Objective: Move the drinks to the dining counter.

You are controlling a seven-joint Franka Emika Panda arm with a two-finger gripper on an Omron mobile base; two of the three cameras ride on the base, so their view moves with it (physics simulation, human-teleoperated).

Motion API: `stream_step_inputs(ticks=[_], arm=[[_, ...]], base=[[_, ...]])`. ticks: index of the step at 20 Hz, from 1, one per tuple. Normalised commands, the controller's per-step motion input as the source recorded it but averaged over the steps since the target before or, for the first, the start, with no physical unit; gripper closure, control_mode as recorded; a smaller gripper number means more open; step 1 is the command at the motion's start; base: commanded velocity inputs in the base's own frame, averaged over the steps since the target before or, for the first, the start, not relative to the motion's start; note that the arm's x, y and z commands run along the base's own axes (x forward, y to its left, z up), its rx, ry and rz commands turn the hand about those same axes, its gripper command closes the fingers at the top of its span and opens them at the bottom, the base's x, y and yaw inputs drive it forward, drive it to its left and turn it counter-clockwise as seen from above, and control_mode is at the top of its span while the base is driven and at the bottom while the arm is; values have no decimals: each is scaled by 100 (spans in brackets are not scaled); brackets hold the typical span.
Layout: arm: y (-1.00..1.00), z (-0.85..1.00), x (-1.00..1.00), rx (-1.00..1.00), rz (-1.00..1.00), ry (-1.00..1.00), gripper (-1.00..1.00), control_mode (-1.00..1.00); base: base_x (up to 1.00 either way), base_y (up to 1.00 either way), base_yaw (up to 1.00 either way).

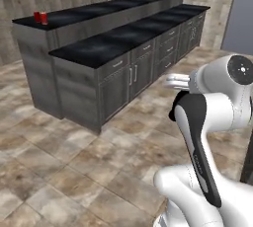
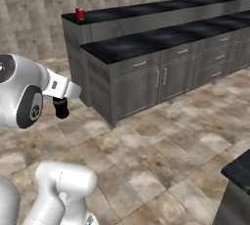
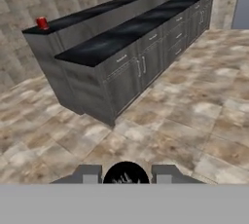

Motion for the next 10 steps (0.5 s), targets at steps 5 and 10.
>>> stream_step_inputs(ticks=[5, 10], arm=[[0, 0, 0, 0, 0, 0, 100, 100], [0, 0, 0, 0, 0, 0, 100, 100]], base=[[78, 100, -14], [78, 100, -20]])
